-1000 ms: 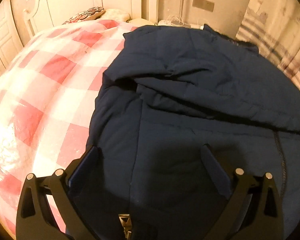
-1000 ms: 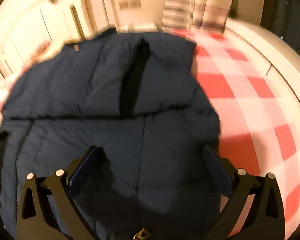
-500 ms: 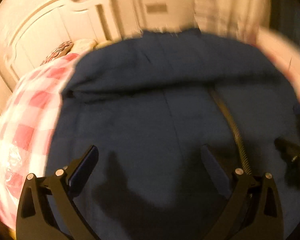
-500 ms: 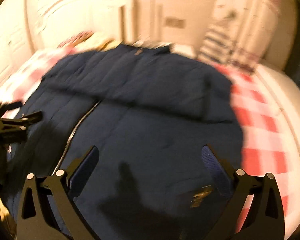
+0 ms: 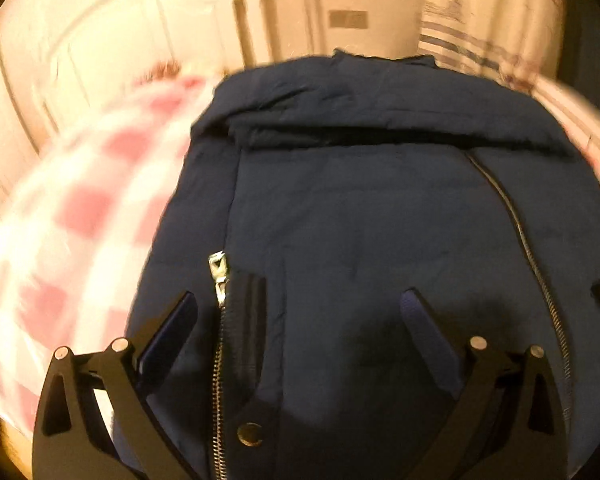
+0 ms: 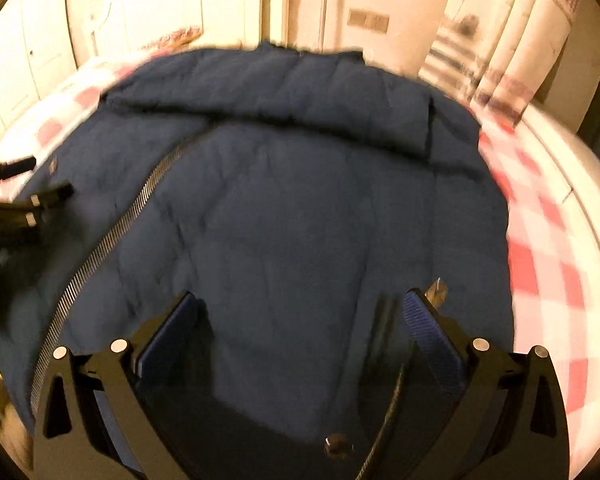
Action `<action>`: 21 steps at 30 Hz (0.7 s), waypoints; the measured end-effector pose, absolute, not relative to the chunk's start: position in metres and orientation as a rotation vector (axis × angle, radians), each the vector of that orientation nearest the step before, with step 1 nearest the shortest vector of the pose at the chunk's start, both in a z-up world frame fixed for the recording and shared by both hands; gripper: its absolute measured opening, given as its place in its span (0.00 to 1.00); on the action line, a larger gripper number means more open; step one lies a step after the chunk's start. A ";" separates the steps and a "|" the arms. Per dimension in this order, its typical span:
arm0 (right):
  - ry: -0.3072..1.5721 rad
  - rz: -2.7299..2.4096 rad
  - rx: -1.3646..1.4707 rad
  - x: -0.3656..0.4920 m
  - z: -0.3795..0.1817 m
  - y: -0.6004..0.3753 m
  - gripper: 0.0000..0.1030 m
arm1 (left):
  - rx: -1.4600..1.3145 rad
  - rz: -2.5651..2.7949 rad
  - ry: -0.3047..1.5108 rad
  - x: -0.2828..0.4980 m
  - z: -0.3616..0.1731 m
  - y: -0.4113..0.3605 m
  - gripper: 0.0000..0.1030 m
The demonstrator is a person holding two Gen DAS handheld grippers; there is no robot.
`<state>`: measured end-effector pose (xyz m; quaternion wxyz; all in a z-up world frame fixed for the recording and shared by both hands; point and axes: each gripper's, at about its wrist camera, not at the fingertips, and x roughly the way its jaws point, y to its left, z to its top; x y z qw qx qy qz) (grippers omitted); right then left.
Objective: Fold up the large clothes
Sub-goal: 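Press the folded navy jacket flat with both grippers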
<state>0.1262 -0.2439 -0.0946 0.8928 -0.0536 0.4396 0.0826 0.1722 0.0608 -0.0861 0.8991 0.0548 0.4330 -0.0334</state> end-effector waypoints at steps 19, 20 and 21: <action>0.846 0.052 -0.057 0.062 -0.085 -0.280 0.95 | 0.110 -0.075 0.807 0.093 -0.079 0.092 0.98; 0.819 0.062 -0.057 0.057 -0.080 -0.277 0.95 | 0.115 -0.097 0.793 0.085 -0.074 0.086 0.98; 0.791 0.096 -0.045 0.050 -0.073 -0.272 0.95 | 0.131 -0.113 0.782 0.078 -0.072 0.080 0.98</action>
